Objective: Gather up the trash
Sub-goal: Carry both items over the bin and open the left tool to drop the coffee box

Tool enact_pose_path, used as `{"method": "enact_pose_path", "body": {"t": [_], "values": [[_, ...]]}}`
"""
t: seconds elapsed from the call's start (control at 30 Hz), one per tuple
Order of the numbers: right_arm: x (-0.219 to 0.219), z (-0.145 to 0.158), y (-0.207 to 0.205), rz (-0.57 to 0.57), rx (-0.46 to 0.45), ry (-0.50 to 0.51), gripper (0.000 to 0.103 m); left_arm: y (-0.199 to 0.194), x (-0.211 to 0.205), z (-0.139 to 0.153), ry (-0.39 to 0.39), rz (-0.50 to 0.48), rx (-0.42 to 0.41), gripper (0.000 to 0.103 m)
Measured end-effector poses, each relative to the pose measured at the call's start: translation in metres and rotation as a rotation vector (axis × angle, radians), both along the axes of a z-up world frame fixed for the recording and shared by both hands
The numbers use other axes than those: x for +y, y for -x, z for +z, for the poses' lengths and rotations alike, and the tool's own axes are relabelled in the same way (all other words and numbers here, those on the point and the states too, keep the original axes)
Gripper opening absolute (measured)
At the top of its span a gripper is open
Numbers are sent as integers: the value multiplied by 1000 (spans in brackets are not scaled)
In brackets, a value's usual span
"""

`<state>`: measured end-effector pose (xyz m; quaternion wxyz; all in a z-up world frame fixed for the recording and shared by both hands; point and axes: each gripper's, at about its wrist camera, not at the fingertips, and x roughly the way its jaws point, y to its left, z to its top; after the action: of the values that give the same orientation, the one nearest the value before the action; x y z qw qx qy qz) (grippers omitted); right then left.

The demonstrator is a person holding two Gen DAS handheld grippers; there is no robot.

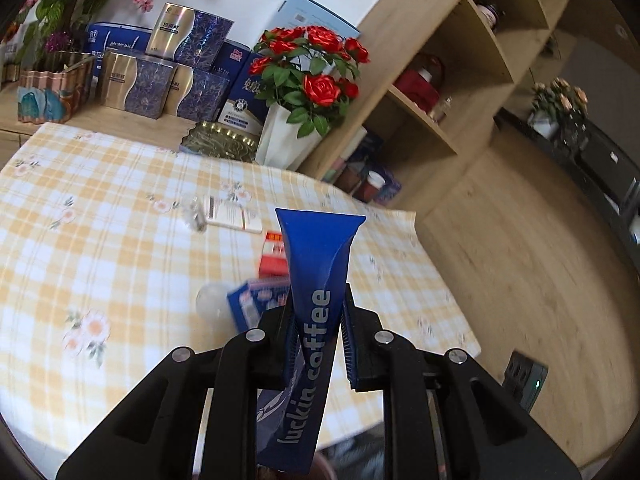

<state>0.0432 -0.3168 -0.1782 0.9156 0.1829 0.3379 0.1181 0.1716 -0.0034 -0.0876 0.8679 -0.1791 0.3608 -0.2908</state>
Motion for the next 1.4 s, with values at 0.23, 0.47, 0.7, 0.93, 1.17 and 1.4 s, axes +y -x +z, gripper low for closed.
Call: {"method": "enact_pose_path", "body": {"t": [0.23,0.47,0.7,0.93,1.17,1.4], "values": [[16,7,41,14,-25,11,10,68,8,-7,-73,-79,4,19],[26,1,73,31,-29,3,10,127,1,-44,-169,-155,40,19],[36,-19,83,51,3,-10,10,163,-21,-101,-286,-227,101,19],[42,-35,84,70,28,7,10,161,-48,-158,-439,-284,183,19],[38,-44,82,64,52,0,10,145,-63,-208,-558,-284,294,19],[36,-49,80,64,67,-12,10,137,-61,-238,-546,-256,378,20]]}}
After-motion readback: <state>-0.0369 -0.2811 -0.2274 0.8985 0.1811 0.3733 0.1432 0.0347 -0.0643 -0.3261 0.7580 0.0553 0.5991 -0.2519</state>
